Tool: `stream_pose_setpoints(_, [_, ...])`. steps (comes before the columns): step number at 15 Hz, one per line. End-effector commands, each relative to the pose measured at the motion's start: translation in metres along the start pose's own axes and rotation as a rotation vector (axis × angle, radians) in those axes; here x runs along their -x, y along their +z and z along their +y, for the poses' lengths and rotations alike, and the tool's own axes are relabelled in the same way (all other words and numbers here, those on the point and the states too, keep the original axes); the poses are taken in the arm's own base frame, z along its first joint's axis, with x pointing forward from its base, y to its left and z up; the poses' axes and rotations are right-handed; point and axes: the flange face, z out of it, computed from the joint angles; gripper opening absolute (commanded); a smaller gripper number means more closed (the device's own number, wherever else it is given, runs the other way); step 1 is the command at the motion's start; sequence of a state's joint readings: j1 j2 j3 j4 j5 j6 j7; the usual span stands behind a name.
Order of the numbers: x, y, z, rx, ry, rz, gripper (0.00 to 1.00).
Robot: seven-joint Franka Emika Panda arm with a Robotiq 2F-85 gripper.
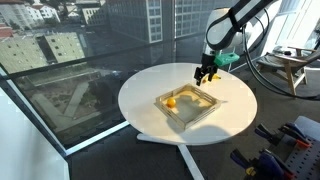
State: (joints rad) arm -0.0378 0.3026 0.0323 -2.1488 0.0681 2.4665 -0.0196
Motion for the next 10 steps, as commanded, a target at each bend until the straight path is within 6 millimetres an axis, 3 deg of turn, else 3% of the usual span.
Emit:
stream_pose_setpoints(1, [0.022, -0.023, -0.001, -0.008, 0.021, 0.001, 1.00])
stream_pose_setpoints(10, [0.059, -0.058, -0.001, -0.017, 0.040, 0.019, 1.00])
